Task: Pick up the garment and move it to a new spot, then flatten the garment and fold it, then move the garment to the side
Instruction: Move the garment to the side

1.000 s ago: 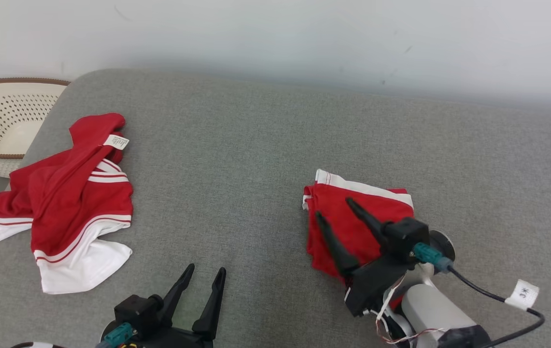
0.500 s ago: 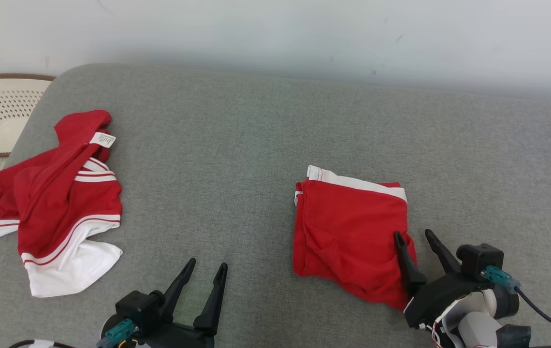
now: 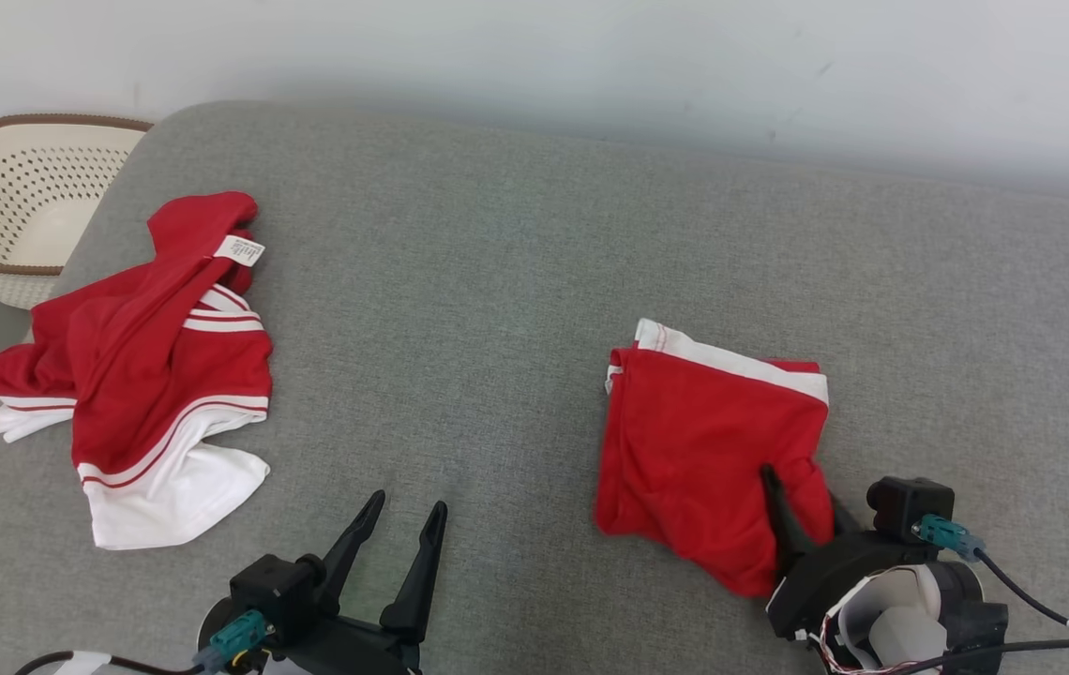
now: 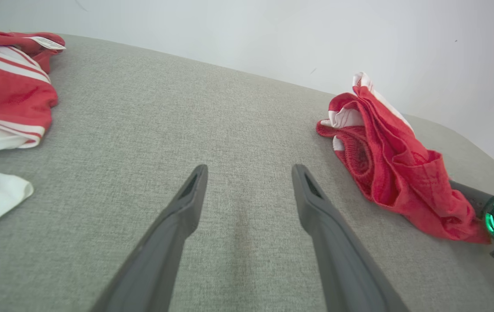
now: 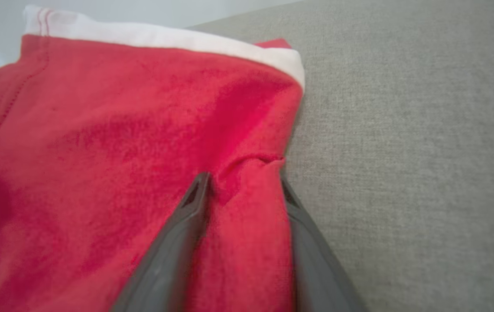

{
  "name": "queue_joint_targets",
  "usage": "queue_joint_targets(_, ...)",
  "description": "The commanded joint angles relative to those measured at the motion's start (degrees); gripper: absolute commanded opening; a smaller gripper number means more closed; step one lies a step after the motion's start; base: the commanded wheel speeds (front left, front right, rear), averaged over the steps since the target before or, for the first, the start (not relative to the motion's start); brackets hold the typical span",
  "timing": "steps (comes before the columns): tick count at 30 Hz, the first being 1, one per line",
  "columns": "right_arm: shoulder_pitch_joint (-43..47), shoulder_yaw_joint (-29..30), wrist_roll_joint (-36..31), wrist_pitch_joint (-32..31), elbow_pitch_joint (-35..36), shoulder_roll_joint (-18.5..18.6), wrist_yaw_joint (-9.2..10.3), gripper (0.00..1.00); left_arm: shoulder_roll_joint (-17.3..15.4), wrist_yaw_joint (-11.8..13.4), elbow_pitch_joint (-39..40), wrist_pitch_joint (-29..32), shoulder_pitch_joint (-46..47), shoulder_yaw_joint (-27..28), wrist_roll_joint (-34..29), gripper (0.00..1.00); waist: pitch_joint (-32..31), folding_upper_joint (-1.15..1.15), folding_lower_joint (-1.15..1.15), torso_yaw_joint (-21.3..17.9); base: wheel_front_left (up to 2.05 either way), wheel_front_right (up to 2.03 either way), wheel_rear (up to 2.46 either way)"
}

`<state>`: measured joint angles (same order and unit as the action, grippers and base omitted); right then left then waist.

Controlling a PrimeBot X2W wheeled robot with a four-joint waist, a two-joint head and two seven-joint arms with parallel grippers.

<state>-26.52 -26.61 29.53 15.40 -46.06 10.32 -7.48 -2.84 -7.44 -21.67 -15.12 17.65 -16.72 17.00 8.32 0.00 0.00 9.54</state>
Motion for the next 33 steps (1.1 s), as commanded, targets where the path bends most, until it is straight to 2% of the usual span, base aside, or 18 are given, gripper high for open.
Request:
queue_joint_targets(1,0.3,-1.1,0.7,-0.5,-1.3,-0.2,-0.02,0.0,-0.1,0.1,0.2,0.0,0.2,0.1,-0.9,1.0,-0.3,0.0,0.0,0.3,0.0,0.0,0.0)
queue_joint_targets(6,-1.1,0.0,-0.1,-0.3,0.8,1.4,-0.01,0.0,-0.1,0.2,0.5,0.0,-0.5,0.1,-0.8,1.0,-1.4,0.0,0.0,0.3,0.0,0.0,0.0)
queue_joint_targets(12,-0.1,3.6,-6.9,-0.3,6.8,3.1,-0.01,0.0,-0.1,0.4,1.1,0.0,-1.8,0.0,-0.6,1.0,-3.7,0.0,0.0,-1.3,0.0,0.0,0.0)
queue_joint_targets(18,1.2,5.3,-10.6,-0.3,8.9,2.1,-0.01,0.0,-0.1,0.4,1.6,0.0,-3.0,0.3,-0.3,1.0,-6.1,0.0,0.0,-4.7,0.0,0.0,0.0)
queue_joint_targets(33,4.8,9.0,-11.5,-0.2,6.1,0.6,-0.01,0.0,-0.1,1.1,4.1,0.0,-2.2,0.2,-1.8,1.0,-5.6,0.0,0.0,-20.1,0.0,0.0,0.0)
